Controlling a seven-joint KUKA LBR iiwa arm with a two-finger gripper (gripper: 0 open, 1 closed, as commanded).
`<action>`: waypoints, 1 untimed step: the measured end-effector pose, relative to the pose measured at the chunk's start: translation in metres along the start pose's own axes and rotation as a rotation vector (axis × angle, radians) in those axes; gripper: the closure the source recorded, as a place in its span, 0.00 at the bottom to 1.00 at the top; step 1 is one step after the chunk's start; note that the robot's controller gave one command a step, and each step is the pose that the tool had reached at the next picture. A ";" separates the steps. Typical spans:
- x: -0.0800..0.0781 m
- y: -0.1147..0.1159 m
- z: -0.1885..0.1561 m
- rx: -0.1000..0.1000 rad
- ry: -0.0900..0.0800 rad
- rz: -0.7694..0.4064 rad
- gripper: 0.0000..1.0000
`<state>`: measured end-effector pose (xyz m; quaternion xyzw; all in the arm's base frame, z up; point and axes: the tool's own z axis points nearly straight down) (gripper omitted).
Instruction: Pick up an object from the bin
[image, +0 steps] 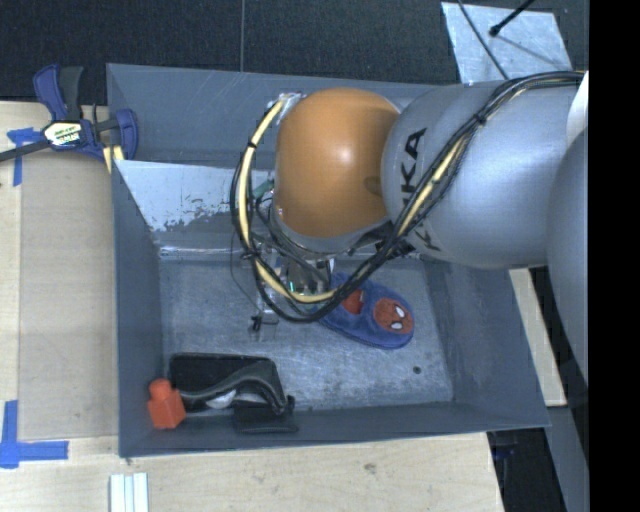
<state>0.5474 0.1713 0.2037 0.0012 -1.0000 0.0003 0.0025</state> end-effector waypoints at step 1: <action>0.061 0.010 0.091 0.002 0.004 0.004 0.00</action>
Offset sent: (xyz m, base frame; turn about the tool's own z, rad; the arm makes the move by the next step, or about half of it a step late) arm -0.0585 0.0098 -0.0858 0.0063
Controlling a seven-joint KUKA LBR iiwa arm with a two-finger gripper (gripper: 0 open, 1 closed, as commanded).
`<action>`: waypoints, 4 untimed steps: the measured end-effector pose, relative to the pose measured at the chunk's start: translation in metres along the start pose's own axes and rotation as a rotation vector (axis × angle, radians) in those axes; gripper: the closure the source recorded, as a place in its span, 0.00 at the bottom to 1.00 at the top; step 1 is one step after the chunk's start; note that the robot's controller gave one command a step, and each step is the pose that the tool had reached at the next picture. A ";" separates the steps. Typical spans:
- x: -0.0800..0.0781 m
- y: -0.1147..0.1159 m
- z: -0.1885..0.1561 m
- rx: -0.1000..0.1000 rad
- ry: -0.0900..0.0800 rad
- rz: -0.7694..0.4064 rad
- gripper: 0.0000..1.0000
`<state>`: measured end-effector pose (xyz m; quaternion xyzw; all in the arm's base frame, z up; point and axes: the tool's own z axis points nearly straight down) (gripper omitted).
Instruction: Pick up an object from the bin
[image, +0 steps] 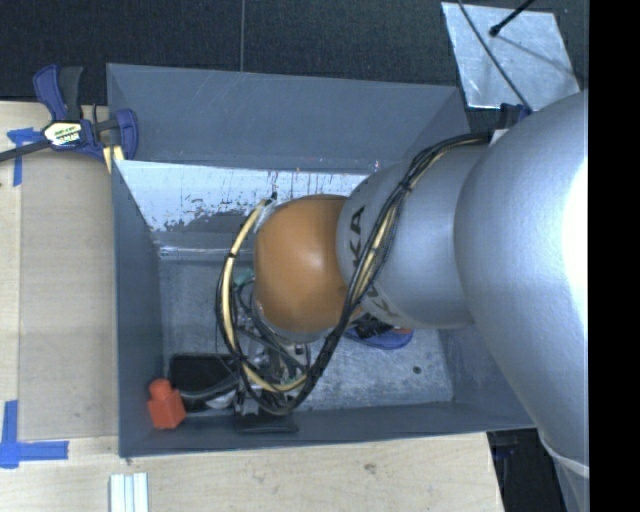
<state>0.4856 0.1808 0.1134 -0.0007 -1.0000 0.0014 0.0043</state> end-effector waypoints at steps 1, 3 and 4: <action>-0.007 0.028 0.041 0.020 0.022 0.029 0.00; -0.007 0.020 0.042 0.001 0.000 0.003 1.00; -0.019 0.000 -0.079 -0.002 -0.013 0.004 1.00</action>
Offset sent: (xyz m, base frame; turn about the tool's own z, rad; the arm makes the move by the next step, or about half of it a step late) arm 0.0109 0.0349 -0.0384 0.0343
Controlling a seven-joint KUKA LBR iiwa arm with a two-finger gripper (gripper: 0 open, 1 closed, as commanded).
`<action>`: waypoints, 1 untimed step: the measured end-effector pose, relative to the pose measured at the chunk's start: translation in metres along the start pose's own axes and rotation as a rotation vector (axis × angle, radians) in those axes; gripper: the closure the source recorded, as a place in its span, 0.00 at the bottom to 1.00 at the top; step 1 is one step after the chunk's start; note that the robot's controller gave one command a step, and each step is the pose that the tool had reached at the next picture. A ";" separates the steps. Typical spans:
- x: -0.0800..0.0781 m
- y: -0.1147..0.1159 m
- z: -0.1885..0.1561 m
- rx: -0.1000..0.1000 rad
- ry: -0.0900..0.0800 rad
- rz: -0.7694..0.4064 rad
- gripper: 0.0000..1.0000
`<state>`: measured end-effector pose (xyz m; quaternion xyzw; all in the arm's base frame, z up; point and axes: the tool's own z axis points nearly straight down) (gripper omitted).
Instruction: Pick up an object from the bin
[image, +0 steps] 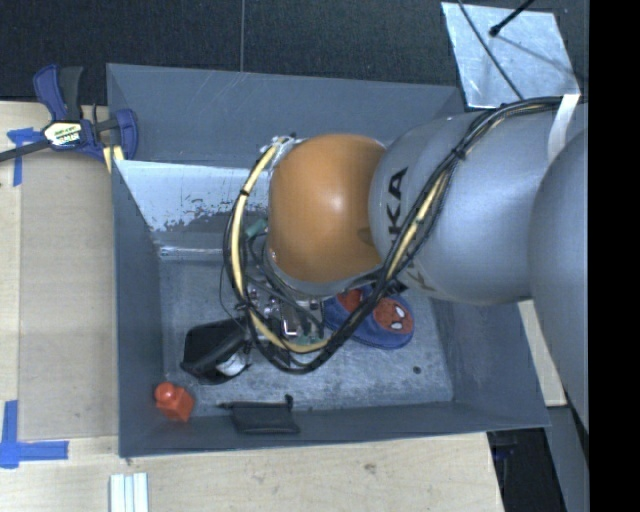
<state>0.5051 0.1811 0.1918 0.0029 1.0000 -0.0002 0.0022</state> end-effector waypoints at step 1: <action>-0.011 -0.024 -0.067 0.000 0.001 -0.364 1.00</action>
Offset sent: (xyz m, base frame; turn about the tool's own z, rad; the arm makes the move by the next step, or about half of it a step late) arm 0.0095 -0.0229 0.0677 -0.3651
